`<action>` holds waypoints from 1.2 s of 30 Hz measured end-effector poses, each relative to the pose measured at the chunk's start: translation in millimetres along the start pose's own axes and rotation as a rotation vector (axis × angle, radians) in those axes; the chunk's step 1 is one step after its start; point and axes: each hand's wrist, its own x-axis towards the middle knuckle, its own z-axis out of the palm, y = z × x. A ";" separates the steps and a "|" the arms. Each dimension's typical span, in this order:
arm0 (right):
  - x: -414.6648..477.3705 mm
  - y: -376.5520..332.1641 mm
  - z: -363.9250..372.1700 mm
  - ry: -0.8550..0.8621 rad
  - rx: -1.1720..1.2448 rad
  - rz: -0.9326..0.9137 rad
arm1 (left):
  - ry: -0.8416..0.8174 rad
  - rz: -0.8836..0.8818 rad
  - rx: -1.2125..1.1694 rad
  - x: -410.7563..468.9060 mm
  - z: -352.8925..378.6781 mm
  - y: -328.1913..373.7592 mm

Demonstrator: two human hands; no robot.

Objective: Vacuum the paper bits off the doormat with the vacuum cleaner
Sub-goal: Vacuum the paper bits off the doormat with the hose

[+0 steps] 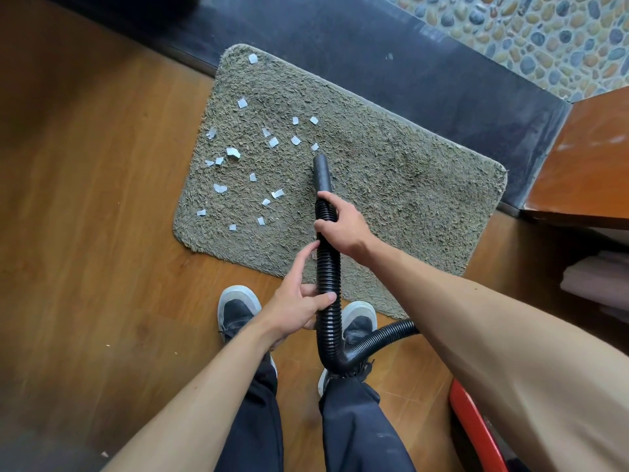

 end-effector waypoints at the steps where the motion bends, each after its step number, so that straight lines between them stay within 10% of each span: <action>1: 2.8 -2.7 -0.6 0.001 -0.002 -0.008 | 0.001 0.005 -0.007 2.1 -1.6 2.2; 36: 31.5 -62.4 46.1 -0.044 -0.215 -0.107 | 0.047 0.039 -0.102 -6.8 -67.6 5.5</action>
